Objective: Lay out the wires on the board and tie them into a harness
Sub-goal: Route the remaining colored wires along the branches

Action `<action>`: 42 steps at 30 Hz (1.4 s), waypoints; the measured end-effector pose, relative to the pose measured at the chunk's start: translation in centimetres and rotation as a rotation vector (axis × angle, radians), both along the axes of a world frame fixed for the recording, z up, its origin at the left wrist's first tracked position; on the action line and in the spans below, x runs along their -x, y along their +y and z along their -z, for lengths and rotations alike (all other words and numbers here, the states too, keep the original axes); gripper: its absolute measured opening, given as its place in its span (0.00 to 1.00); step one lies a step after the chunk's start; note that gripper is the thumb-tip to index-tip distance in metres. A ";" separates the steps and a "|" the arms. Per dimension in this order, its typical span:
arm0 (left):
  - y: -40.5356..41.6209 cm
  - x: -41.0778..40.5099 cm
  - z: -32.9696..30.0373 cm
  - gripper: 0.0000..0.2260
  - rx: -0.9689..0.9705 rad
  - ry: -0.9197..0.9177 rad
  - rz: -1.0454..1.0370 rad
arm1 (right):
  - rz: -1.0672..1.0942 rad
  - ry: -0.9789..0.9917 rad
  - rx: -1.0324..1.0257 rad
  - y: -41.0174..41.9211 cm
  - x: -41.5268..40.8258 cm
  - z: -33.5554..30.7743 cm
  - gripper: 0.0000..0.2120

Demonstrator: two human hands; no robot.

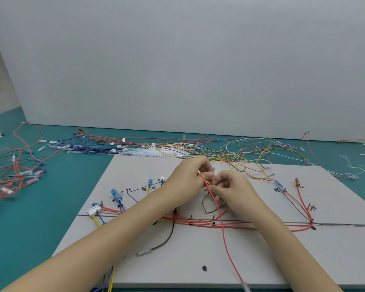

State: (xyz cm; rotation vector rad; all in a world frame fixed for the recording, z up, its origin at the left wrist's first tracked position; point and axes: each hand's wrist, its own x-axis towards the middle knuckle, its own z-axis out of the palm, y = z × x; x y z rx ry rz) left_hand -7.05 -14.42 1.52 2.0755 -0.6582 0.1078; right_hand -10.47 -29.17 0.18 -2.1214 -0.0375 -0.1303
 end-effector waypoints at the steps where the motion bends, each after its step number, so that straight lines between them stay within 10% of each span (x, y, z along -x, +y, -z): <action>1: 0.0 -0.2 0.0 0.02 -0.026 -0.005 0.016 | 0.007 0.014 -0.018 0.0 0.0 0.0 0.07; 10: -0.1 -0.3 0.1 0.04 -0.045 -0.021 0.061 | -0.086 0.168 -0.263 -0.4 1.1 -1.1 0.06; 42: 0.3 1.2 0.4 0.02 -0.008 -0.001 0.077 | -0.377 0.241 0.111 -2.3 3.8 -2.8 0.02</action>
